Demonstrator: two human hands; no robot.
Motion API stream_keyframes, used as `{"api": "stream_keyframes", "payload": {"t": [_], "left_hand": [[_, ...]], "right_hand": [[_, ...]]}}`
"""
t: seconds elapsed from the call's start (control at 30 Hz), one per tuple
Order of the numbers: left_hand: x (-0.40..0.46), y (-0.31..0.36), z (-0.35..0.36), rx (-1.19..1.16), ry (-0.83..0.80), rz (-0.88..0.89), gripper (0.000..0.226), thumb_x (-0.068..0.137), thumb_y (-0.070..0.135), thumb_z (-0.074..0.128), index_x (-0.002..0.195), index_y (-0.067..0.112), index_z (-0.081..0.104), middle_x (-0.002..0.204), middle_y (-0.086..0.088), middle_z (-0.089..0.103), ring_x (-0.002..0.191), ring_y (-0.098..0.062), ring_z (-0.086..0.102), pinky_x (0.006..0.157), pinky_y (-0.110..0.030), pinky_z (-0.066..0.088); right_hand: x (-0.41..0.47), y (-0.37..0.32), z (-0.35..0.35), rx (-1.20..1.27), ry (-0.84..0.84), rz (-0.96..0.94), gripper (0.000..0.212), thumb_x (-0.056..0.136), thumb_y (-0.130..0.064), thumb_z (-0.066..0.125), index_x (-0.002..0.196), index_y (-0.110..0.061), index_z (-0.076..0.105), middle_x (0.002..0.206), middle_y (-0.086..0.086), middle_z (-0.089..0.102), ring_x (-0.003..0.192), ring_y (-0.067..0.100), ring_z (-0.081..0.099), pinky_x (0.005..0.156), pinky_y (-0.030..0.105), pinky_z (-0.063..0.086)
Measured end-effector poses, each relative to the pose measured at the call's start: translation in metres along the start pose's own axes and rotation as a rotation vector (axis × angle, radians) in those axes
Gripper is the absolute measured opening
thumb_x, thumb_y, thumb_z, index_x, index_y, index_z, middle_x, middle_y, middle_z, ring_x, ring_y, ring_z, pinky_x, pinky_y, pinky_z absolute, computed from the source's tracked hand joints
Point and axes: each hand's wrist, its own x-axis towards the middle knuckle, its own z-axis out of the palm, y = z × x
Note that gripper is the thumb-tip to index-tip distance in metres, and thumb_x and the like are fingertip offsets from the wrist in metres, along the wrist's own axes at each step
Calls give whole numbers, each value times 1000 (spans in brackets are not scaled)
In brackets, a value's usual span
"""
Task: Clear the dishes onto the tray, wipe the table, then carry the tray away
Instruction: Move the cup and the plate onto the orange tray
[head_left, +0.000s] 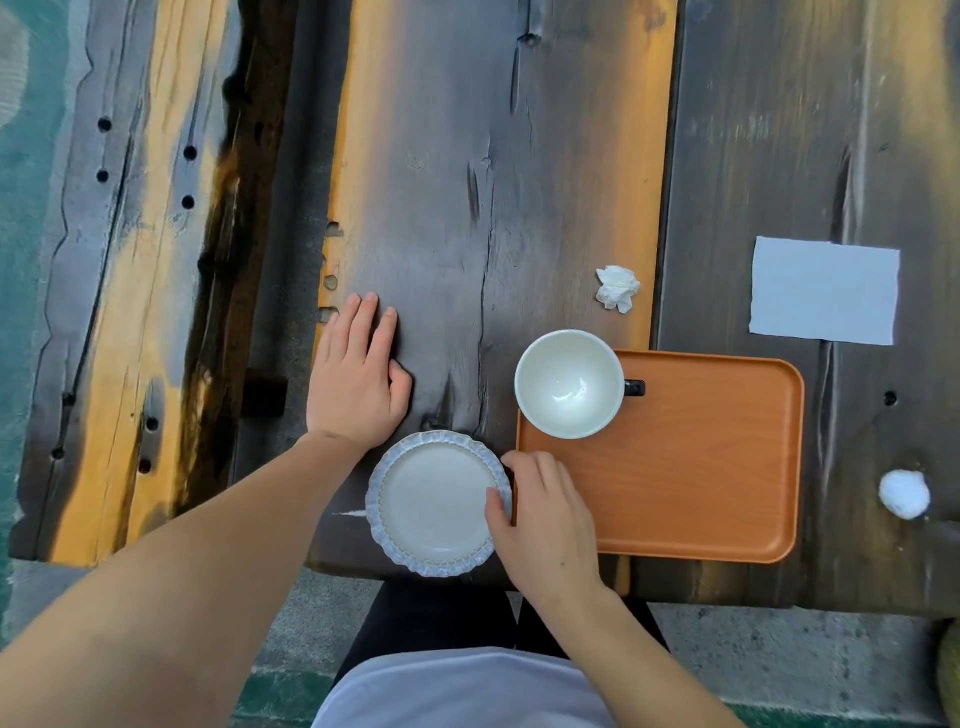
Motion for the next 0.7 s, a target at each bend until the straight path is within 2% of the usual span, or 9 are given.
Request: {"api": "stream_keyframes", "payload": {"t": [0.2,0.37,0.47,0.7], "left_hand": [[0,0,-2,1,-8,-3,58,95,29,36,147,4,46,157,-20,39,149,-36,30,123,-51,24],[0,-1,-3,5,-23,-7,58,96,30,37,148,5,45,158,-18,38,150,-35,29,124,-49,21],[0,-1,-2,3,-28,-8,59,95,30,37,148,5,45,158,-18,37,150,-35,28,124,-49,21],[0,0,-3,1,-26,-5,58,95,30,38,147,5,46,158,-19,37,150,-35,28,125,-49,20]], "right_hand": [[12,-12,12,8,-13,100,30,91,-30,61,120,-21,58,106,-3,57,97,18,54,78,34,54],[15,-17,12,36,-12,113,13,93,-27,59,105,-22,60,99,-4,56,92,17,53,77,35,52],[13,-18,9,79,-24,124,12,94,-26,58,105,-23,61,98,-6,58,90,14,55,79,34,52],[2,-17,9,351,-51,248,8,89,-18,61,95,-24,63,87,-12,62,79,11,59,71,37,54]]}}
